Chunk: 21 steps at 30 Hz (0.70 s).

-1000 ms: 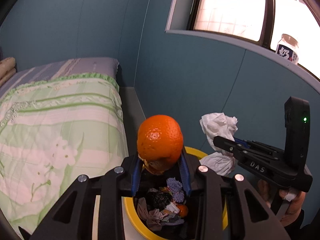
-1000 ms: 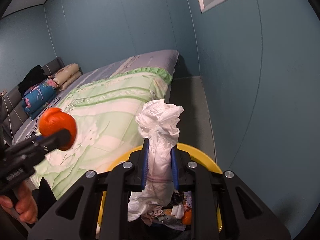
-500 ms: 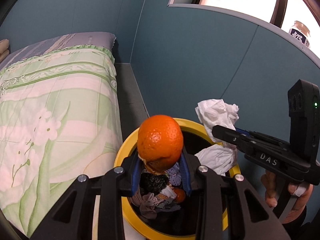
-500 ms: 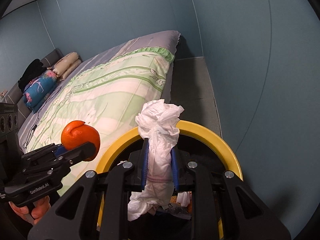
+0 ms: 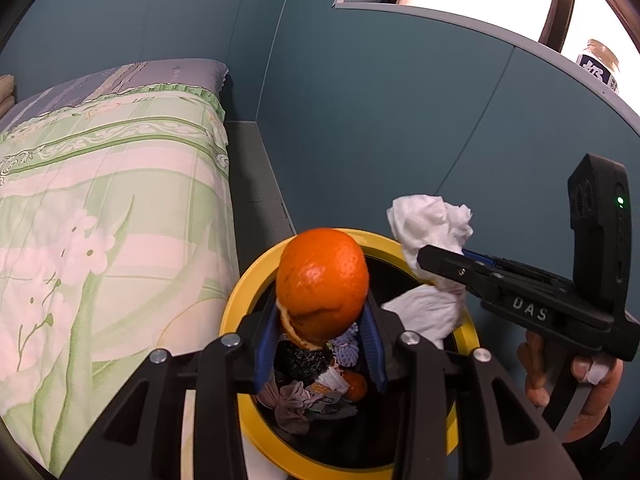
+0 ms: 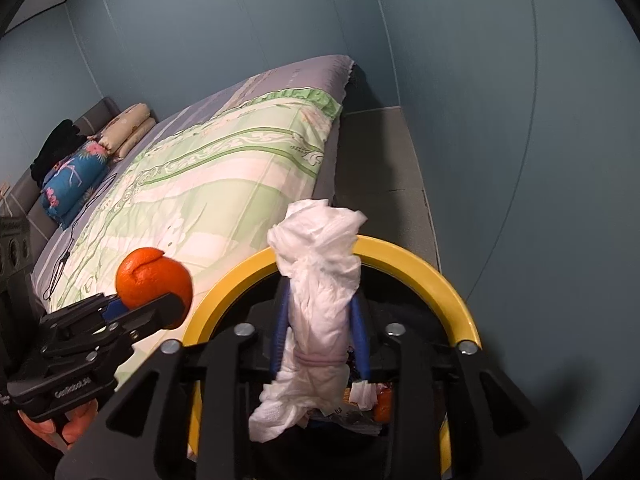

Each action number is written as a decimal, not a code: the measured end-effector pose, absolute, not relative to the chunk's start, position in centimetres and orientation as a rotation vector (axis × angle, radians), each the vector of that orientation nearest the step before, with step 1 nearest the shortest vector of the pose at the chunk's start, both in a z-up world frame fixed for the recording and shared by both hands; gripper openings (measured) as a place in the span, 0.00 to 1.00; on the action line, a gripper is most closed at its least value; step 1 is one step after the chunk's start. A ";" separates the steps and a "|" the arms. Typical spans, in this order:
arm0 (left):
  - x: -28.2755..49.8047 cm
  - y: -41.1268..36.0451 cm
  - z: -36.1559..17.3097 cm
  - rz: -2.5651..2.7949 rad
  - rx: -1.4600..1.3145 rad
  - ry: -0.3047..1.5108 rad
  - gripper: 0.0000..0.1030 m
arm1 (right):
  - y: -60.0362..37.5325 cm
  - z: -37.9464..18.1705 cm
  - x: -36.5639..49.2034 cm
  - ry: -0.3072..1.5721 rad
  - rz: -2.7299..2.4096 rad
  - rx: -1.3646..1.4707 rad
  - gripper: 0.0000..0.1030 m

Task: Collect trash

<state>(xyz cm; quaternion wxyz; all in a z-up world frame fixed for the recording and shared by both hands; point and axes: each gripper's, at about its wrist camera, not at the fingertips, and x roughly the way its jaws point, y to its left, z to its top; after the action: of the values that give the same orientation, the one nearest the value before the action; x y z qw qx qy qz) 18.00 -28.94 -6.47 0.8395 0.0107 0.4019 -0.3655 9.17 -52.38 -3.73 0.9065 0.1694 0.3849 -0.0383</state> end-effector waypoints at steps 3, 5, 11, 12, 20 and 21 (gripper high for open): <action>17.9 -28.4 -6.2 -0.759 0.013 0.833 0.53 | -53.0 -3.8 9.1 0.793 -0.097 0.375 0.40; 17.9 -28.0 -5.9 -0.756 0.005 0.828 0.55 | -53.3 -3.7 9.1 0.789 -0.107 0.377 0.40; 18.1 -26.3 -5.0 -0.728 -0.010 0.820 0.56 | -52.8 -2.5 8.8 0.763 -0.109 0.365 0.40; 18.1 -26.0 -4.7 -0.722 -0.010 0.812 0.56 | -52.7 -2.3 8.8 0.759 -0.107 0.362 0.40; 17.5 -22.6 -3.0 -0.658 -0.002 0.761 0.56 | -50.5 -0.7 9.2 0.738 -0.066 0.326 0.40; 17.5 -22.0 -2.8 -0.645 -0.003 0.755 0.56 | -50.2 -0.6 9.4 0.739 -0.060 0.321 0.40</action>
<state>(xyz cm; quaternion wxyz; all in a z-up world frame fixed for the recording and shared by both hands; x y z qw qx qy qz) 17.48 -21.96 -2.79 0.8791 -0.0016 0.3623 -0.3095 9.40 -50.16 -0.61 0.9196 0.1562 0.3594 -0.0290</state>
